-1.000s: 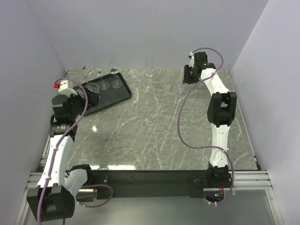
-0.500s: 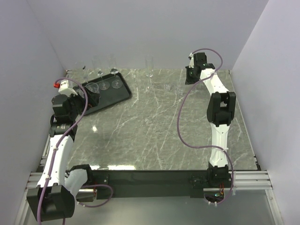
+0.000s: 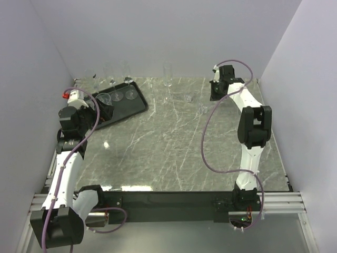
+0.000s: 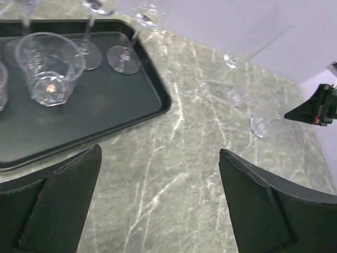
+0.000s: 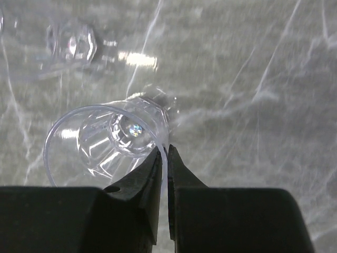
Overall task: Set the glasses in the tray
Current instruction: Grab a glass with a robot arm, then pass the glass from one robot arm to another
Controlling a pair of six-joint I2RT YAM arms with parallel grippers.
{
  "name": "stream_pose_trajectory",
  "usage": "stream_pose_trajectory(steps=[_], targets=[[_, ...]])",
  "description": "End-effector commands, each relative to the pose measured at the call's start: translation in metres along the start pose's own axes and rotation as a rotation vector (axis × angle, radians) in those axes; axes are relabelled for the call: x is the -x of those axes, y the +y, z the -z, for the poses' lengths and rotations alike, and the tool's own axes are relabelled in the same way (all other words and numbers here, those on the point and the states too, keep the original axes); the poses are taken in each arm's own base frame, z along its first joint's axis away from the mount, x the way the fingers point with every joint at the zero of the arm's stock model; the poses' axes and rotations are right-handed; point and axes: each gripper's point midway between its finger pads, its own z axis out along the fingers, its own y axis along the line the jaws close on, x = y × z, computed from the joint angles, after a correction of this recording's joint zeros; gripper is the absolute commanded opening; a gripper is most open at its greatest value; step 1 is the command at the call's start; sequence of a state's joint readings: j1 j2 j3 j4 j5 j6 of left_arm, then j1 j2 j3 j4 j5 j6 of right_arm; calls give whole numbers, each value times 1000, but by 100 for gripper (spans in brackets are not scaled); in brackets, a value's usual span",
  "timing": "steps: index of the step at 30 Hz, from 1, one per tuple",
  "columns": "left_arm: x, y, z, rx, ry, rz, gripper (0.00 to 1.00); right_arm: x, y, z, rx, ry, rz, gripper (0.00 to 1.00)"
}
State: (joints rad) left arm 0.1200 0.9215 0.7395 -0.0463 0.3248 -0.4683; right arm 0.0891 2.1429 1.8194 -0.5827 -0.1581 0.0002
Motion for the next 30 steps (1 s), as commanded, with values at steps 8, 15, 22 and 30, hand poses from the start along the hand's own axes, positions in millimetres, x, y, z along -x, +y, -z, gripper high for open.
stream_pose_trajectory(steps=[8,15,22,30], targets=[[-7,-52,0,-307,33,4,99,6,31,79,116,-164,134,3],[-45,-99,-3,-447,164,2,99,-30,53,124,189,-183,228,3],[-83,-156,-1,-521,247,66,100,-69,88,164,291,-206,387,4],[-123,-224,2,-542,329,106,99,-88,106,187,274,-272,485,4]])
